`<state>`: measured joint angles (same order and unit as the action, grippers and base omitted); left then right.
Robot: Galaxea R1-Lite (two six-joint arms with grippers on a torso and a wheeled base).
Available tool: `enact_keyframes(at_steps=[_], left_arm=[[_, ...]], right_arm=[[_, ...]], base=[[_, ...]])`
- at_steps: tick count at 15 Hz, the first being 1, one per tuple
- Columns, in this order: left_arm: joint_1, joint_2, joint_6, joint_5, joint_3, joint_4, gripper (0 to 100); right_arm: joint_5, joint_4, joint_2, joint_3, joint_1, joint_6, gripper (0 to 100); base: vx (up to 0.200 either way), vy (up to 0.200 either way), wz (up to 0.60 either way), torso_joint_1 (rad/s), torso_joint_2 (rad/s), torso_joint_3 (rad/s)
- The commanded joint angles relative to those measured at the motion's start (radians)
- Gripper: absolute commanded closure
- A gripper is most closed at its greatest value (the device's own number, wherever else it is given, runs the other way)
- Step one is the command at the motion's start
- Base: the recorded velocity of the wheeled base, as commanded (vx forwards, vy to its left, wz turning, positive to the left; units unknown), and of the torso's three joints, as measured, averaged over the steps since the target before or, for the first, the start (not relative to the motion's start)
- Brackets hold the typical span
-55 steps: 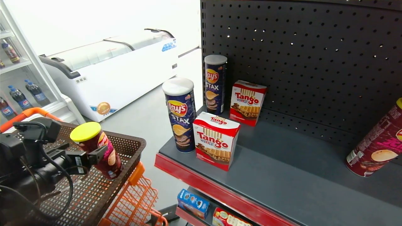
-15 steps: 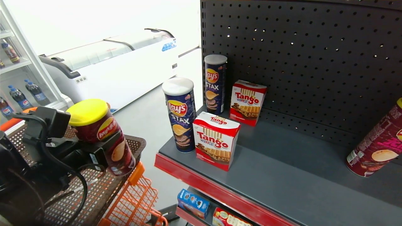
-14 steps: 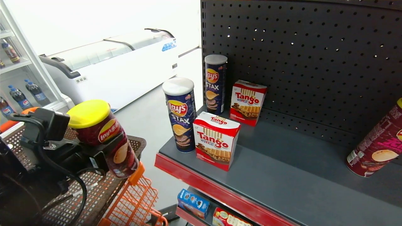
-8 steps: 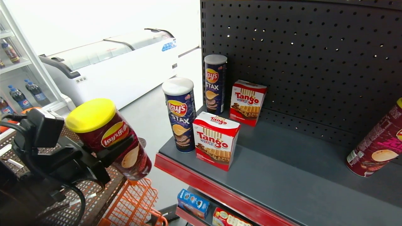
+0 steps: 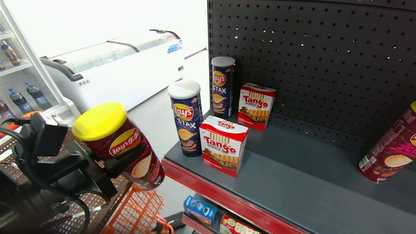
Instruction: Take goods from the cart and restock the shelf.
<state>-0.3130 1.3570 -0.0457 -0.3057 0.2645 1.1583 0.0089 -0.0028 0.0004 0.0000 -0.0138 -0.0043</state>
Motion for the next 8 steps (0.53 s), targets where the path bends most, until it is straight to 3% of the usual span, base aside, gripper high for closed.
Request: enact_keyframes(at_steps=[1, 3, 5, 7, 8], left_arm=[[-0.041, -0.009, -0.002, -0.007, 0.001, -0.006, 100], [-0.098, -0.075, -0.011, -0.004, -0.001, -0.060, 100], [-0.140, -0.182, -0.055, -0.006, 0.009, -0.244, 100], [-0.189, -0.294, -0.059, -0.007, 0.064, -0.462, 100], [-0.202, -0.309, -0.059, -0.009, 0.093, -0.512, 100]], right_arm=[[0.000, 0.000, 0.000, 0.000, 0.000, 0.000, 0], [0.000, 0.000, 0.000, 0.000, 0.000, -0.002, 0], [0.002, 0.001, 0.000, 0.000, 0.000, -0.002, 0], [0.002, 0.000, 0.000, 0.000, 0.000, 0.000, 0], [0.002, 0.001, 0.001, 0.000, 0.000, -0.002, 0]], base=[[0.000, 0.000, 0.00, 0.000, 0.00, 0.000], [0.000, 0.000, 0.00, 0.000, 0.00, 0.000], [0.000, 0.000, 0.00, 0.000, 0.00, 0.000], [0.000, 0.000, 0.00, 0.000, 0.00, 0.000], [0.000, 0.000, 0.00, 0.000, 0.00, 0.000]])
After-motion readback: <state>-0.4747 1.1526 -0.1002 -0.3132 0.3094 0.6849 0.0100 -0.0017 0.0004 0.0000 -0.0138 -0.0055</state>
